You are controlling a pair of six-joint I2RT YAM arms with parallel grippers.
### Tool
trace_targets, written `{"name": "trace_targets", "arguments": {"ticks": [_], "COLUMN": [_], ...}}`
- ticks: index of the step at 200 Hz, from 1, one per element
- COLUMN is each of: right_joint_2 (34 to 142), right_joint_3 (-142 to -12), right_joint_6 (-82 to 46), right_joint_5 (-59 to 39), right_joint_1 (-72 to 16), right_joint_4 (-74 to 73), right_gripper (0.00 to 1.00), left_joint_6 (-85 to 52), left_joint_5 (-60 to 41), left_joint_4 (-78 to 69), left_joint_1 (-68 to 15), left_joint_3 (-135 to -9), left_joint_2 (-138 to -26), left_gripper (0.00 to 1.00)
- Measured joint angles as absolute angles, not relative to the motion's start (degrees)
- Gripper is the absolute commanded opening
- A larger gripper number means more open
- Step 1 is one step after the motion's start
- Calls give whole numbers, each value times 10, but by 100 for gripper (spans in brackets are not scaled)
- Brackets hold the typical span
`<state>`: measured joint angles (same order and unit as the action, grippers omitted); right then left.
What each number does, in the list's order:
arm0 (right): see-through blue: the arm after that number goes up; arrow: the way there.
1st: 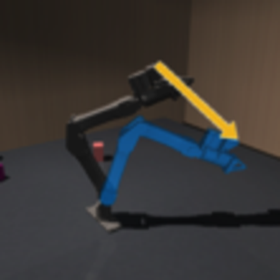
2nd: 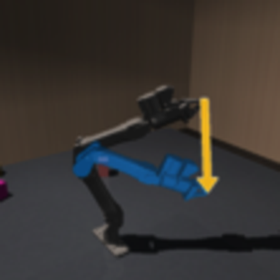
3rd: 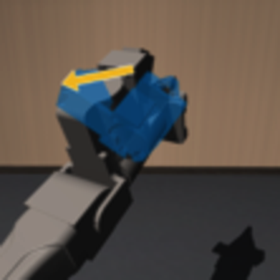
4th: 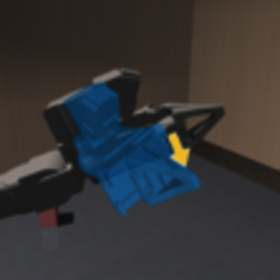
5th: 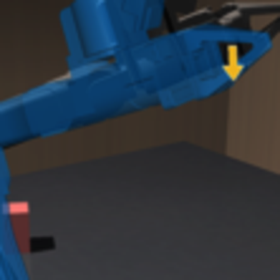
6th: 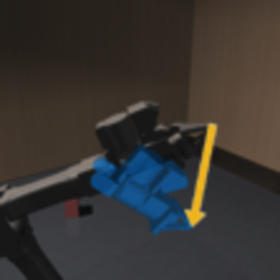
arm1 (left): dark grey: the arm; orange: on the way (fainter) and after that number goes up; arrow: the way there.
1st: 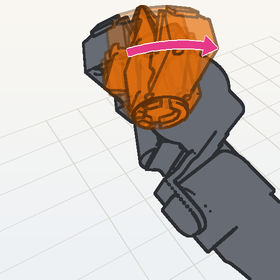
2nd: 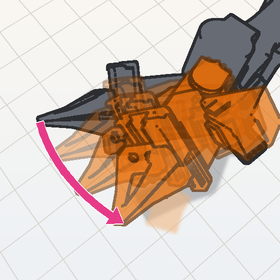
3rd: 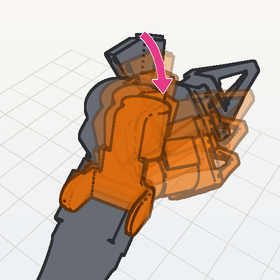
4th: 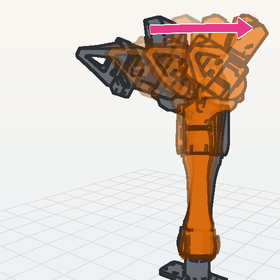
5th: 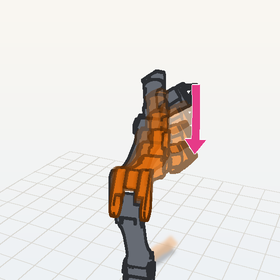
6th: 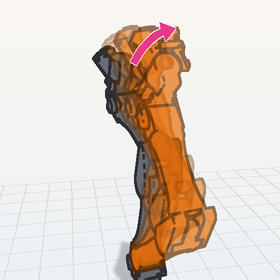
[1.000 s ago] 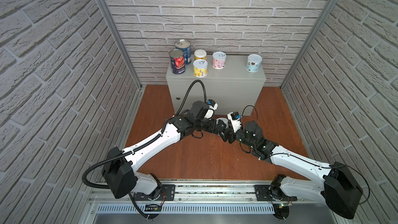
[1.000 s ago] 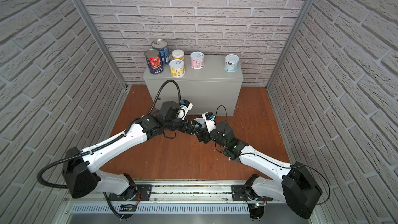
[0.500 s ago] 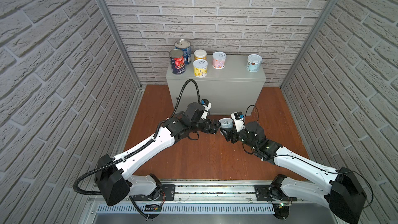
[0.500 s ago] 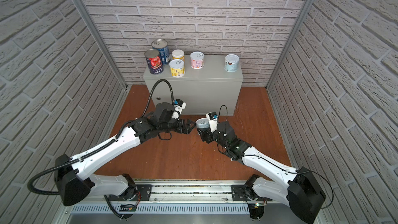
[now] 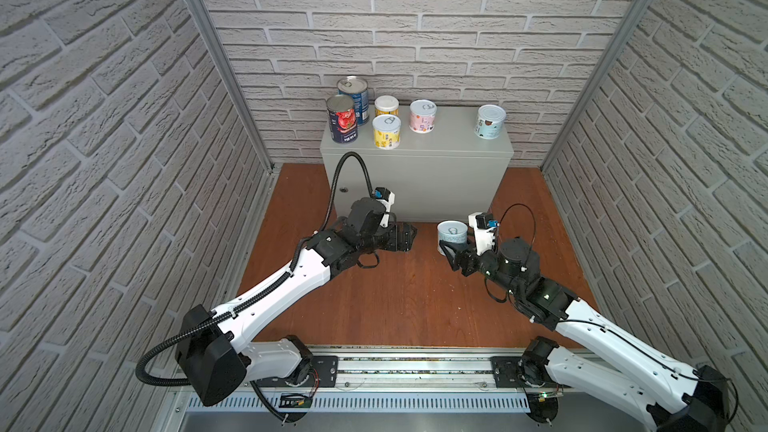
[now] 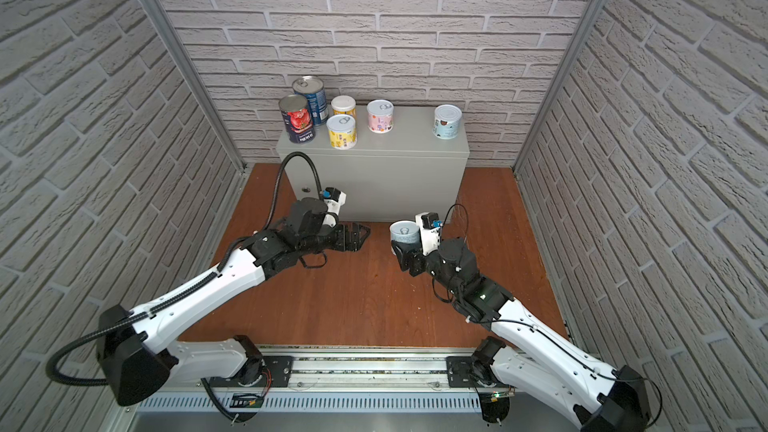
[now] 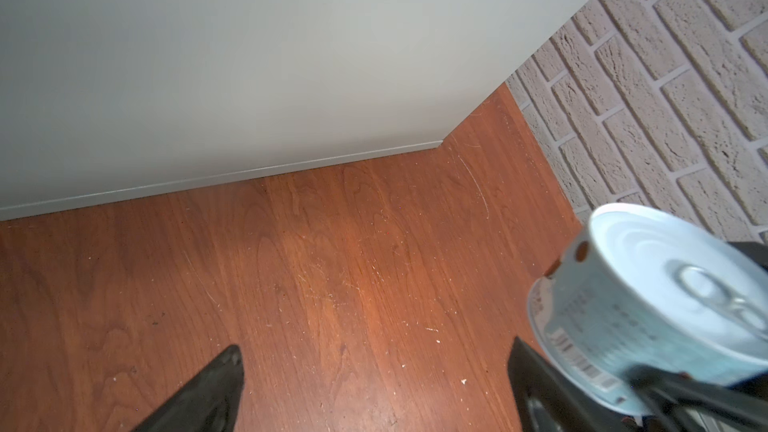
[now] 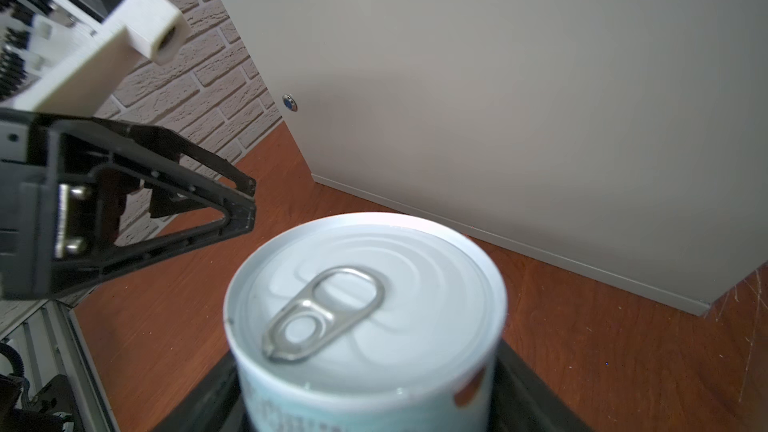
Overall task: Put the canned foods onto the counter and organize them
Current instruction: 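Open the left gripper and draw it back while the right gripper lifts the can, then raise the silver can with the right gripper onto the cabinet top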
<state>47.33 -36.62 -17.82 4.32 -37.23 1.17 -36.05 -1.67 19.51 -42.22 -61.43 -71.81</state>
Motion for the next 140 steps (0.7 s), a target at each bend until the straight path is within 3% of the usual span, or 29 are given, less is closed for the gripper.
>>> {"name": "trace_targets", "arguments": {"ticks": [76, 140], "right_joint_2": [457, 592], "right_joint_3": [-480, -680], "right_joint_6": [-156, -87], "right_joint_5": [70, 45], "right_joint_1": [-372, -345], "right_joint_4": [71, 88], "right_gripper": [70, 70], "left_joint_6": [-369, -375], "left_joint_5": [1, 1], "left_joint_4": [154, 111], "left_joint_1": [-411, -408], "left_joint_3": [-572, -554], "left_joint_2": [-717, -737], "left_gripper": [98, 98]}}
